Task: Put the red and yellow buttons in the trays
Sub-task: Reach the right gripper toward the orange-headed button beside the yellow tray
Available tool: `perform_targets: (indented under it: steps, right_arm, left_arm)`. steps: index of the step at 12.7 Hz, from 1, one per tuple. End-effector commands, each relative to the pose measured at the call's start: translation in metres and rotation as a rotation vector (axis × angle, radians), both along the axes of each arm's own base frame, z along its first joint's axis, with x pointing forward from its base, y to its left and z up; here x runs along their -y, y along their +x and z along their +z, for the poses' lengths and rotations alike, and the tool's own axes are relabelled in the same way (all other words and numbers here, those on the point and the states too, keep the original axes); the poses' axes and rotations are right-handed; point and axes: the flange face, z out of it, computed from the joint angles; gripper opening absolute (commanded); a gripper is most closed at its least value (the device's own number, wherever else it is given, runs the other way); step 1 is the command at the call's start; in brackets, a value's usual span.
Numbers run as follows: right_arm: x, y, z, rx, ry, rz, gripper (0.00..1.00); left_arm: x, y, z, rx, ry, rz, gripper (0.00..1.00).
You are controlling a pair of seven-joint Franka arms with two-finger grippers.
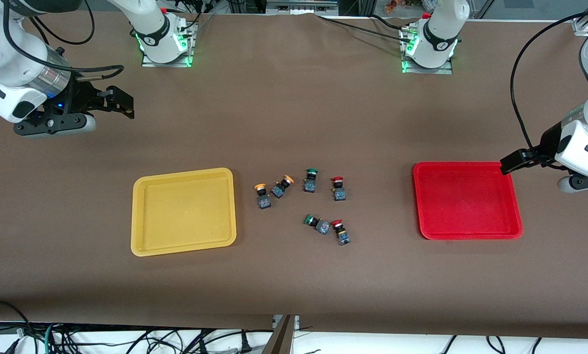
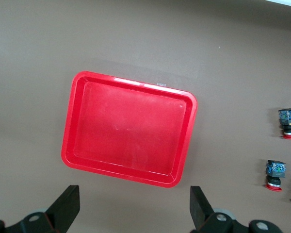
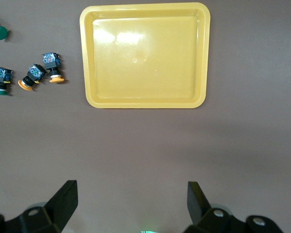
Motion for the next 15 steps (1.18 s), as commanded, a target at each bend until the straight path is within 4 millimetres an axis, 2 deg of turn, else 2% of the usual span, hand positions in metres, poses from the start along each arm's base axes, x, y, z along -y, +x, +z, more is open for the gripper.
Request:
perform_targets:
  steps: [1,3,5,9,10,12,13,14,15]
  right_arm:
    - [0.0,-0.008,0.004,0.005,-0.015,0.001,1.0]
    - [-0.002,-0.003,0.012,0.029,-0.033,0.027,1.0]
    - [-0.002,-0.001,0.009,0.027,-0.048,0.028,1.0]
    - [-0.009,-0.004,-0.003,-0.012,-0.057,0.032,1.0]
    - [-0.018,-0.003,-0.008,-0.019,-0.051,0.053,1.0]
    - [-0.044,0.003,-0.024,-0.027,-0.045,0.083,1.0]
    - [-0.066,0.011,-0.048,-0.044,-0.048,0.109,1.0]
    - [-0.081,0.027,-0.071,-0.04,-0.02,0.095,1.0]
    - [-0.105,0.043,-0.098,-0.045,0.015,0.038,1.0]
  left_arm:
    - [0.002,0.001,0.003,-0.005,0.024,-0.021,1.0]
    - [0.002,0.001,0.003,-0.005,0.024,-0.021,1.0]
    - [0.002,0.001,0.003,-0.005,0.024,-0.021,1.0]
    - [0.002,0.001,0.001,-0.008,0.024,-0.022,1.0]
    - [0.002,0.001,0.001,-0.008,0.024,-0.021,1.0]
    - [0.005,0.002,-0.001,-0.011,0.024,-0.025,1.0]
    - [0.005,0.002,-0.001,-0.011,0.024,-0.025,1.0]
    - [0.005,0.002,0.0,-0.009,0.024,-0.025,1.0]
    - [0.006,0.002,0.0,-0.009,0.024,-0.025,1.0]
